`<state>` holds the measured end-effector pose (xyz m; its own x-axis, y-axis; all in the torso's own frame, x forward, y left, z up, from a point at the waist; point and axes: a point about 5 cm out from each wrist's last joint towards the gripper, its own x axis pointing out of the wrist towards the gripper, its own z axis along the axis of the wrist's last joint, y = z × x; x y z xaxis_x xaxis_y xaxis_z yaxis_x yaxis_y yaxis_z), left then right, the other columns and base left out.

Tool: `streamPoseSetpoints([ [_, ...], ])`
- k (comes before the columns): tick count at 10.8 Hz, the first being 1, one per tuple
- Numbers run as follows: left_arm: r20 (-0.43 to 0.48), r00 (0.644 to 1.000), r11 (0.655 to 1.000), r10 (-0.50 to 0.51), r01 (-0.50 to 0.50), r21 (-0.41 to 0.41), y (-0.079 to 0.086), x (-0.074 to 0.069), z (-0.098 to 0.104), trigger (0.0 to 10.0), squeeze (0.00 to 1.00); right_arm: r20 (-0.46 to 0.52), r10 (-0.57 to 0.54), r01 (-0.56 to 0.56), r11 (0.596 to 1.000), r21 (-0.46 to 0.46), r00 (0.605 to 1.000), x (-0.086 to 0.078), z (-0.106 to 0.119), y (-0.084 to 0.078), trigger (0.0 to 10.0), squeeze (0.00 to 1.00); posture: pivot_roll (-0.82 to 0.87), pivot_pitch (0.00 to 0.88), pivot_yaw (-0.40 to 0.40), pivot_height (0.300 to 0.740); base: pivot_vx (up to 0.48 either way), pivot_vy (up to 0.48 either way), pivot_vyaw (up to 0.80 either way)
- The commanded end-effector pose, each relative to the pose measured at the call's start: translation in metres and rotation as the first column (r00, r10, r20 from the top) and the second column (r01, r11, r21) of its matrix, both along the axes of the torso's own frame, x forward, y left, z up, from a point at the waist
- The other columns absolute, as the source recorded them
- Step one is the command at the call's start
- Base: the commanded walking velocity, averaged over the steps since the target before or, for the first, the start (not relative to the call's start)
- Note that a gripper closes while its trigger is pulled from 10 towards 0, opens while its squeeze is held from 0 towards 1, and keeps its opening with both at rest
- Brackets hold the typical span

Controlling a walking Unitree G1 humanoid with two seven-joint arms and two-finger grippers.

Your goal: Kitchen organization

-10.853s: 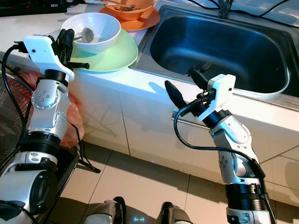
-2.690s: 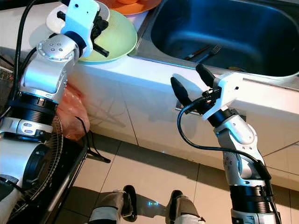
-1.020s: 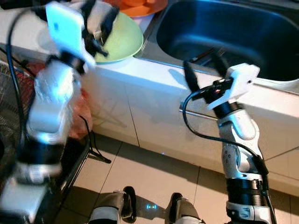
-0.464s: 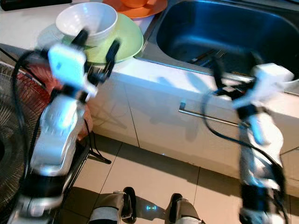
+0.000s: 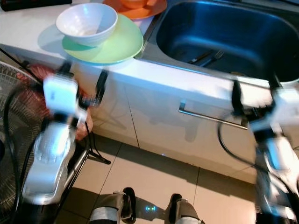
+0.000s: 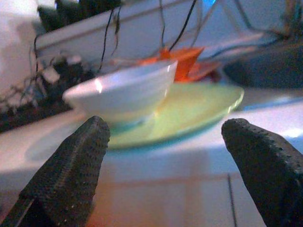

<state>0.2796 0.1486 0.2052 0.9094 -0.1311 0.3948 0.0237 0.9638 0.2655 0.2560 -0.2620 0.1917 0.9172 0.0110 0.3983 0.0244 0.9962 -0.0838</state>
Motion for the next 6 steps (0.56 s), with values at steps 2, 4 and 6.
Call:
streamPoseSetpoints([
  [2,-0.045,0.997,0.998,0.066,-0.066,0.016,0.014,-0.007,-0.018,10.0,1.0,-0.055,-0.071,0.071,0.997,-0.002,0.996,-0.016,-0.015,-0.016,10.0,0.0,0.06,0.243,0.009,0.74,0.0,0.0,0.0],
  [4,-0.127,0.985,0.993,0.119,-0.116,0.033,0.026,-0.016,-0.045,10.0,1.0,-0.107,-0.15,0.152,0.988,0.007,0.983,-0.038,-0.033,-0.028,10.0,0.0,0.05,0.244,0.01,0.74,0.0,0.0,0.0],
  [6,-0.172,0.973,0.988,0.15,-0.145,0.046,0.035,-0.024,-0.062,10.0,1.0,-0.099,-0.182,0.185,0.982,0.024,0.978,-0.05,-0.034,-0.031,10.0,0.0,0.04,0.247,0.013,0.74,0.0,0.0,0.0],
])
